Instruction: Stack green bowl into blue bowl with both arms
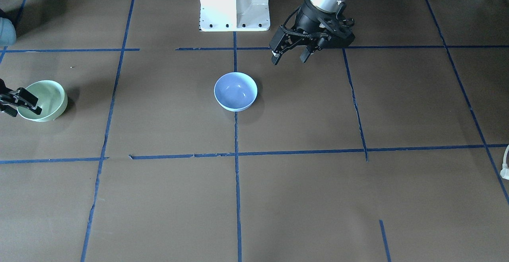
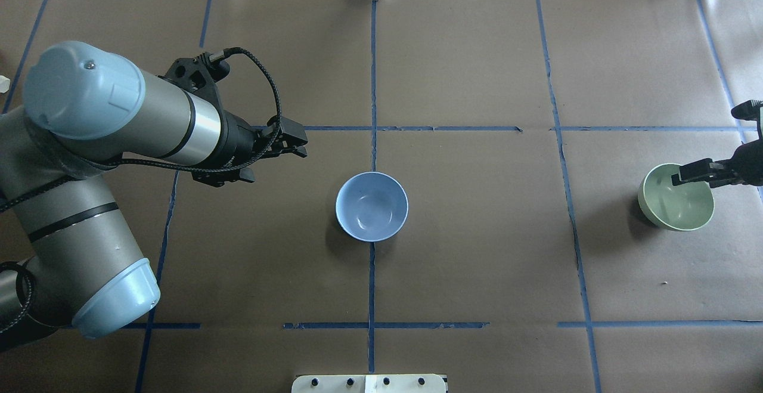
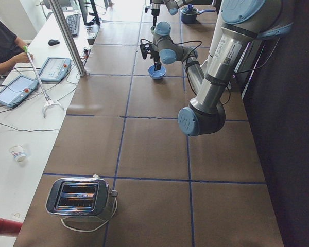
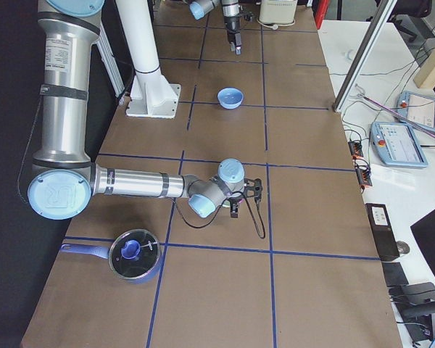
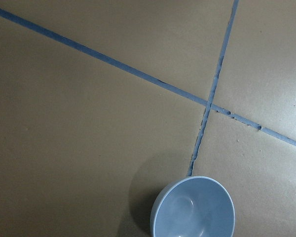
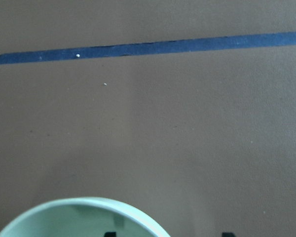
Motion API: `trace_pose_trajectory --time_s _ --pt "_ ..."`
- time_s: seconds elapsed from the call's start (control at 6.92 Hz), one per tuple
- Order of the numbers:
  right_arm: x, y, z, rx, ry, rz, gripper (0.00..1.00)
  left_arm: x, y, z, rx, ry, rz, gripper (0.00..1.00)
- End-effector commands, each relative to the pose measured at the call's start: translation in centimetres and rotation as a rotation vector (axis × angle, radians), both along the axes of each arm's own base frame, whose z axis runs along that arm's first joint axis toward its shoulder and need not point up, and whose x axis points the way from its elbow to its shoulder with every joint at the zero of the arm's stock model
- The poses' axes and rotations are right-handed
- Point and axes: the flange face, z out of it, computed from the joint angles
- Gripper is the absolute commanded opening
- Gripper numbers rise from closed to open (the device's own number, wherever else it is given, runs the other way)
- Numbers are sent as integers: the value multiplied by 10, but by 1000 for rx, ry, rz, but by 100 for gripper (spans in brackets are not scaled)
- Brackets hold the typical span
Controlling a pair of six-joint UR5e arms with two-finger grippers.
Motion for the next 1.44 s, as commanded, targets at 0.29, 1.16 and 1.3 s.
trace_pose_trajectory --time_s 0.29,1.16,1.3 --pt "-6 0 -46 36 -68 -12 0 -51 6 53 143 -109 112 100" --pt "-263 -2 -408 -211 -363 179 0 -221 -7 193 236 -264 267 100" --pt "-308 21 -432 -195 -299 206 0 -223 -4 198 225 -269 266 100"
